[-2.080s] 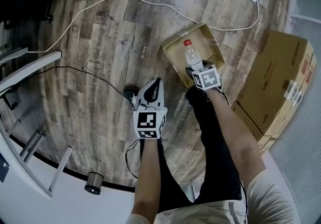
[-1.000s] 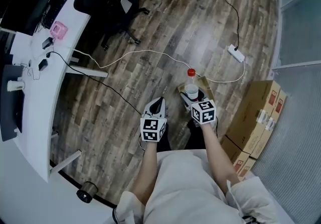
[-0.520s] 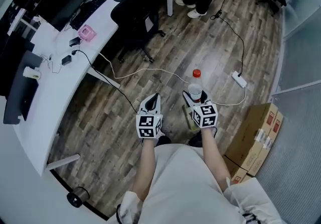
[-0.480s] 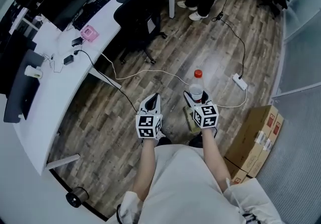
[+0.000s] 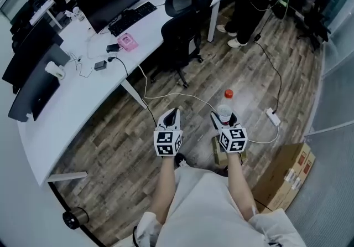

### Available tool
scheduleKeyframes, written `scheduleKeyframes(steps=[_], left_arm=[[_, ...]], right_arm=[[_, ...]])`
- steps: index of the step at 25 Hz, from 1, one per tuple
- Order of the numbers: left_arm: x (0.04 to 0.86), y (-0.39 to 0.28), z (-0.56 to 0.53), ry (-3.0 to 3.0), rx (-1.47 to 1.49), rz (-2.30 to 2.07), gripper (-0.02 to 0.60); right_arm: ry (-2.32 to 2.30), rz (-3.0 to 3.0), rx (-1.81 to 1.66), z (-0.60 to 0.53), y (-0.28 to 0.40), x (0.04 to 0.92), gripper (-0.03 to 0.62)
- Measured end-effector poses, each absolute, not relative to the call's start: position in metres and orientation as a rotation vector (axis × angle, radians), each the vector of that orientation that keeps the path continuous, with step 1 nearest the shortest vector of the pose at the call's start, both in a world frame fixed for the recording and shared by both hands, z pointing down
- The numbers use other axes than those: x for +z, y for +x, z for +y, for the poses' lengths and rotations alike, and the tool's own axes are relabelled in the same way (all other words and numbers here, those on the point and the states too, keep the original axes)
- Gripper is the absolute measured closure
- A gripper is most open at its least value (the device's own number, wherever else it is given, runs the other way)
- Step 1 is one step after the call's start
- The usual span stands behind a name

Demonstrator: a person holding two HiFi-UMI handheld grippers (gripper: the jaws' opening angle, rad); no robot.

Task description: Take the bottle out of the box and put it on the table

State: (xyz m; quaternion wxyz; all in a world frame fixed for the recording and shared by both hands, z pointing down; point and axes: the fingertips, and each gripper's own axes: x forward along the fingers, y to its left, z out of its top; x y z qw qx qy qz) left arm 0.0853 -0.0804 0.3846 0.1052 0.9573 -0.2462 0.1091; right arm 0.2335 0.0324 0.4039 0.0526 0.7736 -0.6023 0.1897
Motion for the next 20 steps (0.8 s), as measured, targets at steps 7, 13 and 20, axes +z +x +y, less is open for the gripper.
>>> scheduleKeyframes(steps=[7, 13, 20], left_arm=[[0.389, 0.021, -0.139, 2.744, 0.268, -0.865, 0.568], [0.394, -0.067, -0.184, 2.636, 0.229, -1.079, 0.569], [0.399, -0.170, -0.210, 2.488, 0.190, -1.344, 0.568]], right_arm=[[2.233, -1.918, 0.554, -0.027, 0.179, 0.406, 0.283], [2.079, -2.054, 0.524, -0.093, 0.120, 0.399, 0.283], [1.892, -2.241, 0.466, -0.165, 0.044, 0.392, 0.283]])
